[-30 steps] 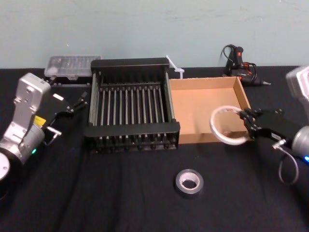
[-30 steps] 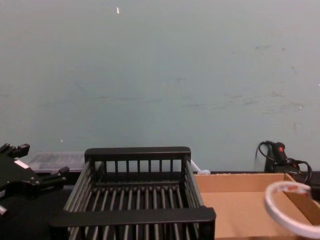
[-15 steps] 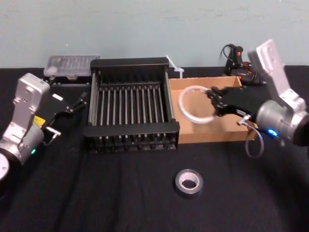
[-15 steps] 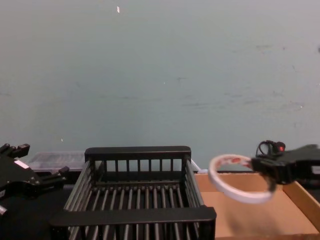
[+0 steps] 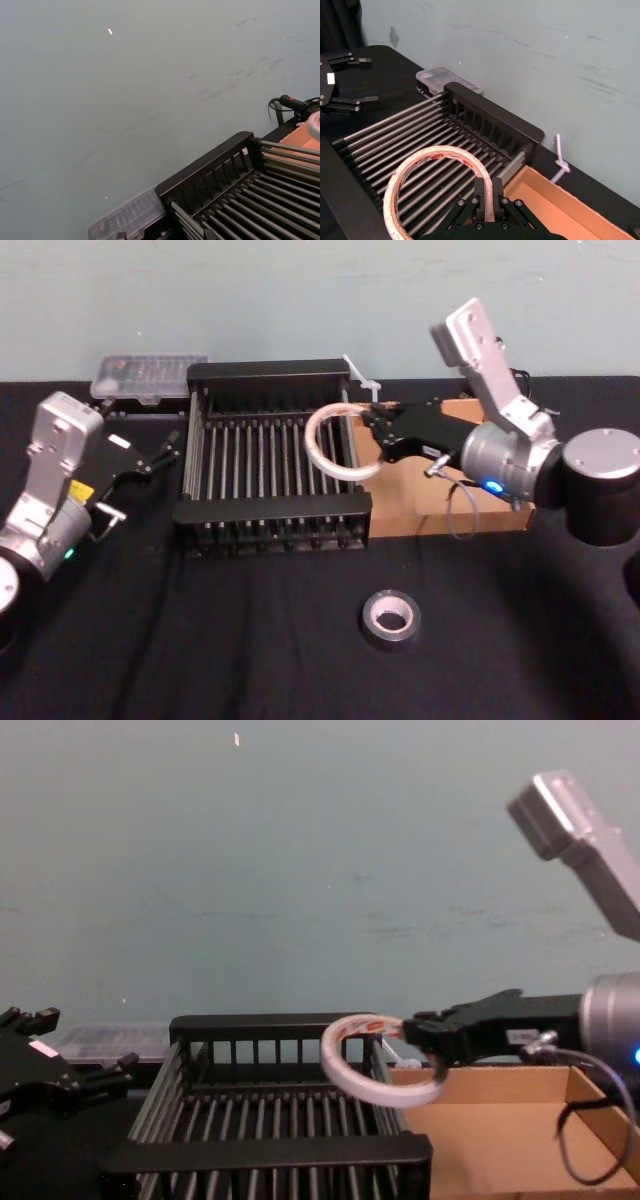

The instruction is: Pick up the white tape and place it into the black box , Pick up the silver tape and place it into the brown box.

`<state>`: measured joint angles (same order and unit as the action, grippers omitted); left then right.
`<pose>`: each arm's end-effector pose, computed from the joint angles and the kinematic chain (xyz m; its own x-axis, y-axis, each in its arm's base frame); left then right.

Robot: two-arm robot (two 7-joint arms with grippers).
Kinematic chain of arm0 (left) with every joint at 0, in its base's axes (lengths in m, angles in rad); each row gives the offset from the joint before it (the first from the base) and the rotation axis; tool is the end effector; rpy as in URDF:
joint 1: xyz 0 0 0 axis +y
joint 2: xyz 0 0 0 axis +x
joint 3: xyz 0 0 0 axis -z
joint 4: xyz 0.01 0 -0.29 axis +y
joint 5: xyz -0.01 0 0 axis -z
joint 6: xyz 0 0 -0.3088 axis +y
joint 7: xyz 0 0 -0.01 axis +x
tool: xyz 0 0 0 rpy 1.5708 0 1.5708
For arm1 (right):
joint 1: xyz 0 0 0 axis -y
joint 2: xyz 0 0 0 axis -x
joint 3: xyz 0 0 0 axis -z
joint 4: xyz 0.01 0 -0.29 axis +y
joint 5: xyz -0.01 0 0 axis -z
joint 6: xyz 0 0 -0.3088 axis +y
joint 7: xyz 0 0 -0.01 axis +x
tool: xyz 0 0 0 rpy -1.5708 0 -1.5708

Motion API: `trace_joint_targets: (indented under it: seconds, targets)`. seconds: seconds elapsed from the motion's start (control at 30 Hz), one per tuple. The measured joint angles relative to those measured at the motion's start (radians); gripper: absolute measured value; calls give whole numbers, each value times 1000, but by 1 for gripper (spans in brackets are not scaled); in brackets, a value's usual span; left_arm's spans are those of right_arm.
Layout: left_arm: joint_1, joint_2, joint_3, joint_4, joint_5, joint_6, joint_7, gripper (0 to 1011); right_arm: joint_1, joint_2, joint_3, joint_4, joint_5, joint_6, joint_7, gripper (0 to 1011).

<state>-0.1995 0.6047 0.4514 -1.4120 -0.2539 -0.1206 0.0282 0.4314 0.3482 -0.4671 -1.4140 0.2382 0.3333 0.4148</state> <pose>0.3581 0.0827 -0.3023 0.2924 0.8803 0.3737 -0.9552 0.2874 0.0703 0.4205 0.0167 -0.2262 0.6809 -0.7201 0.1335 0.7199 0.6245 -0.3029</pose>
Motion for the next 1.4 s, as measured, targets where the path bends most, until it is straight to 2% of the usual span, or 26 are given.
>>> trace_joint_targets:
  seconds: [0.3, 0.47, 0.9, 1.13, 1.3, 1.4]
  targets:
    - [0, 0, 0, 0, 0, 0, 0, 1001, 54, -57, -36, 76, -19, -15, 10, 95]
    - [0, 0, 0, 0, 0, 0, 0, 1001, 65, -79, -47, 102, -28, -27, 7, 95]
    - [0, 0, 0, 0, 0, 0, 0, 1001, 65, -78, -46, 100, -30, -28, 6, 97]
    - [0, 0, 0, 0, 0, 0, 0, 1001, 64, -76, -46, 98, -28, -26, 6, 254]
    - [0, 0, 0, 0, 0, 0, 0, 1001, 64, -76, -45, 98, -27, -25, 6, 452]
    - [0, 0, 0, 0, 0, 0, 0, 1001, 64, -76, -45, 97, -27, -25, 6, 531]
